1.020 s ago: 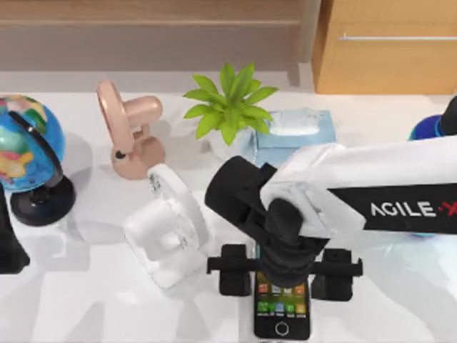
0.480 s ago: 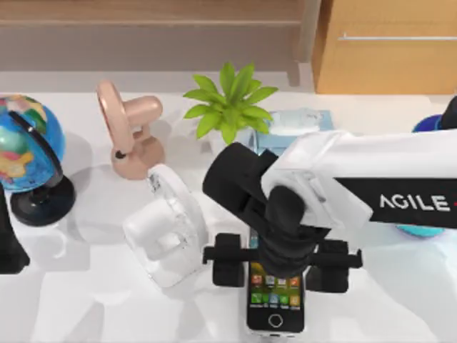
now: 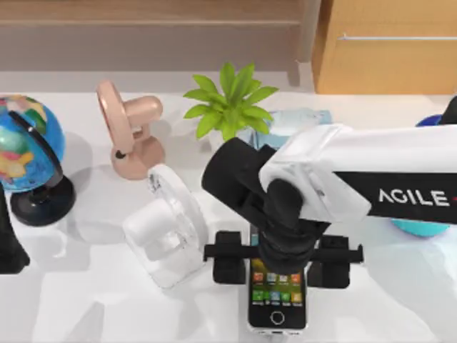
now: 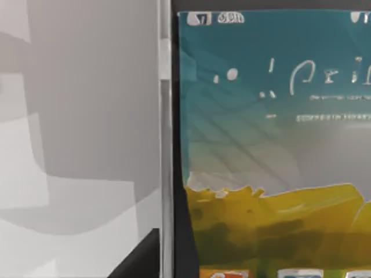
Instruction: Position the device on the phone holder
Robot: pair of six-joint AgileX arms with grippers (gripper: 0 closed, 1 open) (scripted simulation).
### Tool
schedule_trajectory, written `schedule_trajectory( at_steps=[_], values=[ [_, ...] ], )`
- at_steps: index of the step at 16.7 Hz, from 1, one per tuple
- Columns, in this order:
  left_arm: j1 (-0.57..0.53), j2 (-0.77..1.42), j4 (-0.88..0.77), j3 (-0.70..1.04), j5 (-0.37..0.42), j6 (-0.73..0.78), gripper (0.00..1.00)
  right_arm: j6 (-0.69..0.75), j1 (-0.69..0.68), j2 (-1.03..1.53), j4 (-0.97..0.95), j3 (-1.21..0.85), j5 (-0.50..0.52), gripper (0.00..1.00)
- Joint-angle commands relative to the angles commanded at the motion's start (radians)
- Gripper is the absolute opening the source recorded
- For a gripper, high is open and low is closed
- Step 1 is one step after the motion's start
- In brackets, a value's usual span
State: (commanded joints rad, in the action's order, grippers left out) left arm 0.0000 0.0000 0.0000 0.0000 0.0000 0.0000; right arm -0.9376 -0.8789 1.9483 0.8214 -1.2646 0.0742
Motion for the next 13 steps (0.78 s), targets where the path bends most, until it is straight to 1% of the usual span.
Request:
schedule_trajectory(
  at_steps=[3, 6, 9, 13],
  values=[
    [0.0, 0.0, 0.0, 0.0, 0.0, 0.0, 1.0, 0.041, 0.068, -0.073, 0.015, 0.011, -0.038, 0.0],
    [0.0, 0.0, 0.0, 0.0, 0.0, 0.0, 1.0, 0.114, 0.188, -0.199, -0.016, -0.002, -0.125, 0.0],
    [0.0, 0.0, 0.0, 0.0, 0.0, 0.0, 1.0, 0.22, 0.347, -0.343, -0.096, -0.036, -0.252, 0.0],
    [0.0, 0.0, 0.0, 0.0, 0.0, 0.0, 1.0, 0.418, 0.623, -0.504, -0.237, -0.046, -0.457, 0.0]
  ],
)
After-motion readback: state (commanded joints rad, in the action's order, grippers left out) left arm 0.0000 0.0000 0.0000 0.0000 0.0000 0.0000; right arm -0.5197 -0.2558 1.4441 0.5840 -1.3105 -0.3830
